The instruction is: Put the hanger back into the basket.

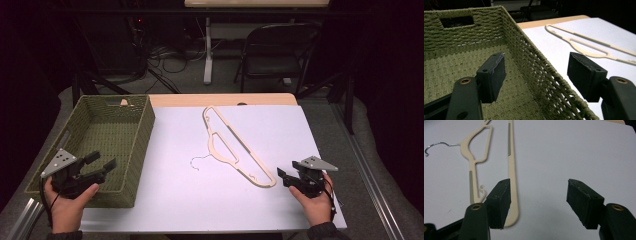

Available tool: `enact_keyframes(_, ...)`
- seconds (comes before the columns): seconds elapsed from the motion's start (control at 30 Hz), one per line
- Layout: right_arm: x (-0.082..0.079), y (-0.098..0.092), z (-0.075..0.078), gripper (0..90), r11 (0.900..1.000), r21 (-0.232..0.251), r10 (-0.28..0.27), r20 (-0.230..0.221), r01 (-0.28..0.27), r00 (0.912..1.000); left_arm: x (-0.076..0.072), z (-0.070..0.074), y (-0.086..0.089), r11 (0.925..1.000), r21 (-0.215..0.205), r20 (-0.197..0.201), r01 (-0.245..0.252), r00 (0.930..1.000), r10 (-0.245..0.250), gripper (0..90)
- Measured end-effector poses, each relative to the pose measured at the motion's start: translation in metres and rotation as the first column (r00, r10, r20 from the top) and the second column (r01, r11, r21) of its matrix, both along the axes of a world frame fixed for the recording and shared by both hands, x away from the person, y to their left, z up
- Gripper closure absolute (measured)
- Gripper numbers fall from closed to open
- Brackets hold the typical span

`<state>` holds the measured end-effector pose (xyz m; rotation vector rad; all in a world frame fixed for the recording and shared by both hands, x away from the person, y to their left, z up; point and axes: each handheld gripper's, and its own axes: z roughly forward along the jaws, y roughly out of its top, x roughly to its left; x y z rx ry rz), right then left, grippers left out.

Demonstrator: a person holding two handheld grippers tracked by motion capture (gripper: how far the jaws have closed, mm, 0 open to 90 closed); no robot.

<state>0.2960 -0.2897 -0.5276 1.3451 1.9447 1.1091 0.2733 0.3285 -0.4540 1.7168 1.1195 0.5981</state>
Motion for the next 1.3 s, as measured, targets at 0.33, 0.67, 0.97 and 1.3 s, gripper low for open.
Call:
enact_keyframes(0.33,-0.001,0.004,0.001,35.8,0.997,-0.077,-0.005,-0.032,0.003,0.9995,0.000,0.002,0.002,0.9999,-0.011,-0.005,-0.004,1.0000,0.004,27.0)
enact_keyframes(0.67,0.013,0.016,0.025,40.9,0.984,-0.161,0.054,-0.137,-0.076,0.9891,-0.002,0.006,-0.002,1.0000,-0.004,-0.017,-0.006,0.9998,0.006,27.7)
enact_keyframes(0.97,0.035,0.032,0.060,43.2,0.946,-0.259,0.122,-0.267,-0.193,0.9560,-0.002,0.007,-0.003,1.0000,-0.004,-0.017,-0.007,0.9998,0.007,28.4)
enact_keyframes(1.3,0.069,0.050,0.074,43.8,0.940,-0.247,0.137,-0.355,-0.234,0.9247,-0.002,0.007,-0.005,1.0000,0.003,-0.027,0.002,0.9996,-0.002,29.0)
